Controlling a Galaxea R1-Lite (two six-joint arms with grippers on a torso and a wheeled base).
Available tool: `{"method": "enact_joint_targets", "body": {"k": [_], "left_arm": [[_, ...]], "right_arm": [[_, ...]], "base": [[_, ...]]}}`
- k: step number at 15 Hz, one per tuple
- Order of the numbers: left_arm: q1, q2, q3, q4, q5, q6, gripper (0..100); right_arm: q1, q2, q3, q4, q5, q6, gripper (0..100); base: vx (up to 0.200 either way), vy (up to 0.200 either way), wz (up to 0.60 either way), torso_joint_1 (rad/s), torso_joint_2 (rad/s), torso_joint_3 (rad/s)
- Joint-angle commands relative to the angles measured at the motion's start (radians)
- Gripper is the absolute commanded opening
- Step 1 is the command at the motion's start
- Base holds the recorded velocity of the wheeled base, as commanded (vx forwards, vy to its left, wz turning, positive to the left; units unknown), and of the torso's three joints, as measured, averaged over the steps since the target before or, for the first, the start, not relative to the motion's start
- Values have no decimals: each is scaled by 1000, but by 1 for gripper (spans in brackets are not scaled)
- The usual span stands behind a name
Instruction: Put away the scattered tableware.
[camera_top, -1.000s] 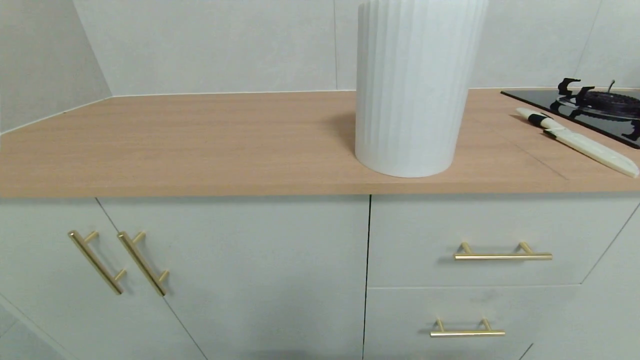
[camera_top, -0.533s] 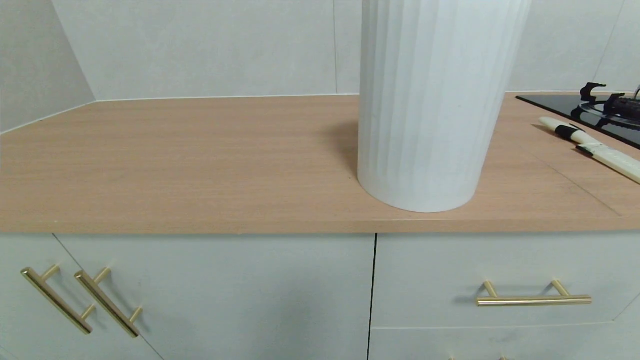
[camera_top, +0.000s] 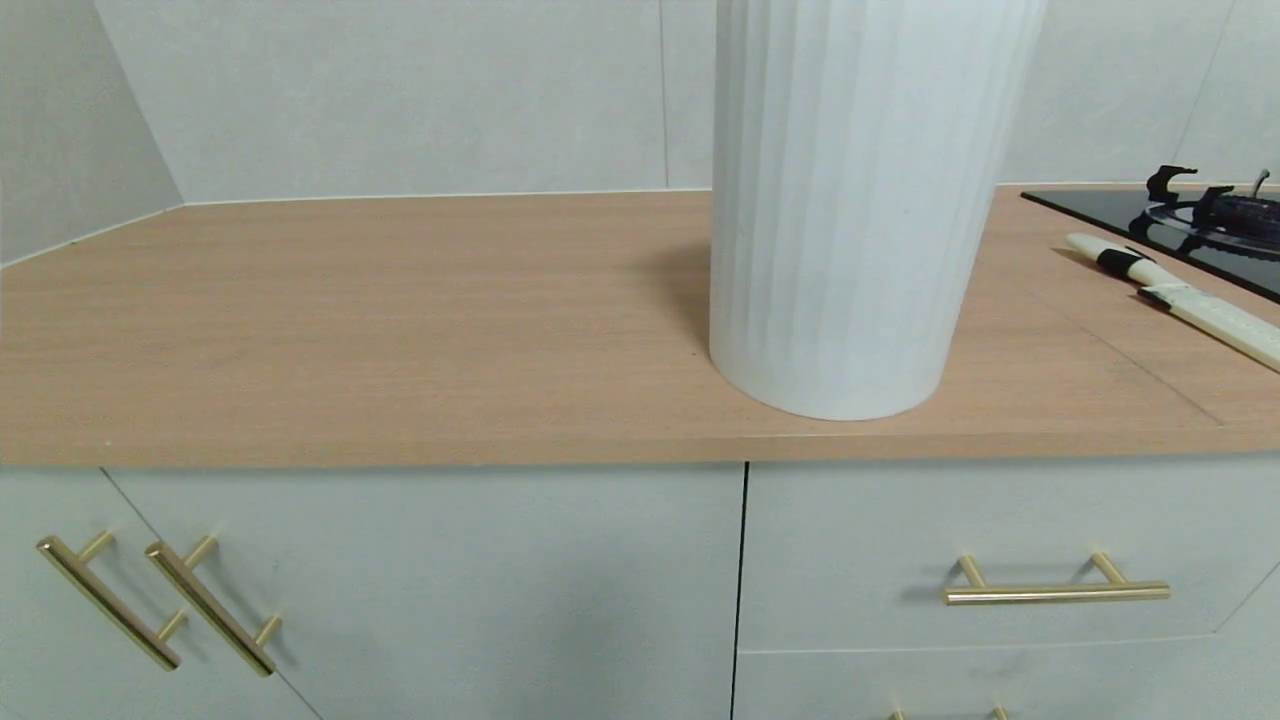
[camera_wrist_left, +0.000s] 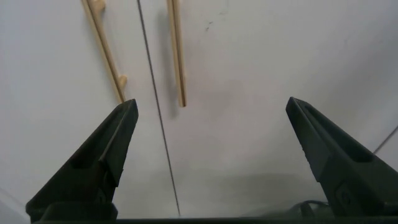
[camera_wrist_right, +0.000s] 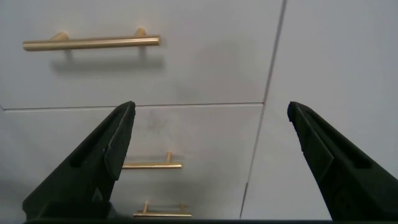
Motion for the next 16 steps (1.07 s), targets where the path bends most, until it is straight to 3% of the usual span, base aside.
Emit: {"method": "enact_joint_targets", "body": {"k": [1,5,14,16], "left_arm": [[0,0,0,-1,0,0,100],[0,0,0,-1,0,0,100],[0,0,0,-1,0,1,100],[0,2,0,-1,0,0,100]], "right_arm": [[1,2,0,0,0,0,100],[1,2,0,0,0,0,100],[1,2,0,0,0,0,100],[1,2,0,0,0,0,100]], "base": [[0,0,0,0,0,0],[0,0,0,0,0,0],[0,-200,0,1,1,1],[0,0,0,0,0,0]]}}
